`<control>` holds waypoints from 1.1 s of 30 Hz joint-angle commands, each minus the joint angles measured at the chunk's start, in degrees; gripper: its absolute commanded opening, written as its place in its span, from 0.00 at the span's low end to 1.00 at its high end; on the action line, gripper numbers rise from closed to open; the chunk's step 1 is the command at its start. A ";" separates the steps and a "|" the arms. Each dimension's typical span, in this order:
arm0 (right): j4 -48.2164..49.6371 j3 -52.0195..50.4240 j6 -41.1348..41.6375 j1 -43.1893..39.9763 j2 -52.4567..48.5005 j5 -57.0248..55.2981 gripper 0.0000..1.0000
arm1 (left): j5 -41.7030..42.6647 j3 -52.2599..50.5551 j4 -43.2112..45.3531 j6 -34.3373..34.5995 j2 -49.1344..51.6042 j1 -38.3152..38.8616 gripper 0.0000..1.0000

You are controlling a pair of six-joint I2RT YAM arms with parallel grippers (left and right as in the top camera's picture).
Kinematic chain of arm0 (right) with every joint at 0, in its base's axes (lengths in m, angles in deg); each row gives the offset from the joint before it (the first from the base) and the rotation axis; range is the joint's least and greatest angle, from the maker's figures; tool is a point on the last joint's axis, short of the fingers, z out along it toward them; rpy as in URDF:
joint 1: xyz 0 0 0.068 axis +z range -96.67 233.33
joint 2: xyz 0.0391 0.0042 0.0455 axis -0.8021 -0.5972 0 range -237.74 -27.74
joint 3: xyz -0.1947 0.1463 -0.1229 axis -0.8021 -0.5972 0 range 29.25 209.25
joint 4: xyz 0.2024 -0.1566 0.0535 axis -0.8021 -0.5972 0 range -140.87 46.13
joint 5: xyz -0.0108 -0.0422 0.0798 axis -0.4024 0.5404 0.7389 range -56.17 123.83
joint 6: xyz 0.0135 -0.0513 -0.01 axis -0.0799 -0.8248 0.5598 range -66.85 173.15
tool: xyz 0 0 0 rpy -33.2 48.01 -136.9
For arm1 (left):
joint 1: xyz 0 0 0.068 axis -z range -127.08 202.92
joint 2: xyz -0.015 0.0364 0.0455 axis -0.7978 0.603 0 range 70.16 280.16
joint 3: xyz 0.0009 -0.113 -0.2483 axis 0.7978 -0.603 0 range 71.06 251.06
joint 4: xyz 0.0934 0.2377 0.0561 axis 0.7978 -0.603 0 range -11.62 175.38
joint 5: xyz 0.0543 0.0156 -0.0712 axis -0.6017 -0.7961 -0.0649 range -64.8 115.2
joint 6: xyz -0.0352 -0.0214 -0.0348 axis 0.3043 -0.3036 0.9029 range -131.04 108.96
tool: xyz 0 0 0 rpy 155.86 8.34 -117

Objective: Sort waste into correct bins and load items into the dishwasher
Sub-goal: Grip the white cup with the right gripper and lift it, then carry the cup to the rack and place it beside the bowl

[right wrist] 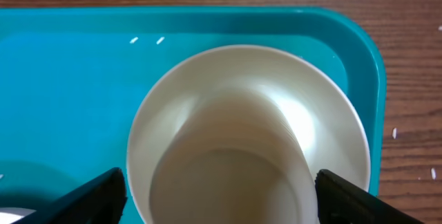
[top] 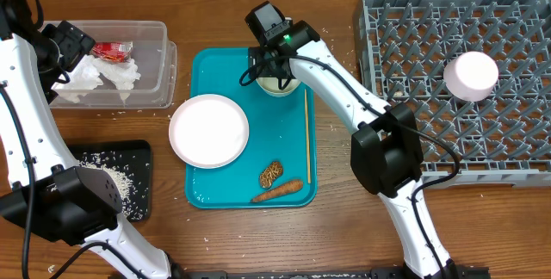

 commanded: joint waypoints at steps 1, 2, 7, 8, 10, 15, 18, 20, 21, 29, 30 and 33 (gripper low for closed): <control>-0.20 0.26 0.48 0.11 -1.18 -0.20 0.86 | 0.24 0.74 0.07 0.94 -0.24 0.02 1.00; -0.28 0.26 0.48 0.09 -1.11 -0.20 0.84 | 0.24 0.74 0.07 0.94 -0.24 0.02 1.00; -1.29 0.76 0.48 -0.20 -0.94 -0.22 0.67 | 0.24 0.74 0.07 0.94 -0.24 0.02 1.00; -1.64 1.11 0.46 -0.33 -0.87 -0.22 0.64 | 0.24 0.74 0.09 0.94 -0.24 0.02 1.00; -1.88 1.29 0.46 -0.59 -0.55 -0.22 0.64 | 0.24 0.74 0.09 0.94 -0.24 0.02 1.00; -4.09 3.58 0.48 -2.08 1.95 -0.24 0.59 | 0.24 0.74 0.07 0.94 -0.24 0.02 1.00; -6.73 6.97 0.46 -3.96 3.89 -0.22 0.59 | 0.24 0.74 0.09 0.94 -0.24 0.02 1.00; -8.90 9.94 0.46 -5.73 5.51 -0.20 0.59 | 0.24 0.74 0.09 0.94 -0.24 0.02 1.00; -9.68 11.08 0.46 -6.51 6.23 -0.20 0.59 | 0.24 0.74 0.09 0.94 -0.24 0.02 1.00; -16.31 17.73 0.00 -19.10 15.45 -0.17 0.59 | 0.24 0.74 0.07 0.94 -0.24 0.02 1.00; -16.70 17.73 -0.02 -21.07 16.55 -0.20 0.59 | 0.26 0.74 0.07 0.94 -0.24 0.02 1.00; -17.84 17.73 -0.22 -27.69 19.39 -0.17 0.59 | 0.24 0.74 0.09 0.94 -0.24 0.02 1.00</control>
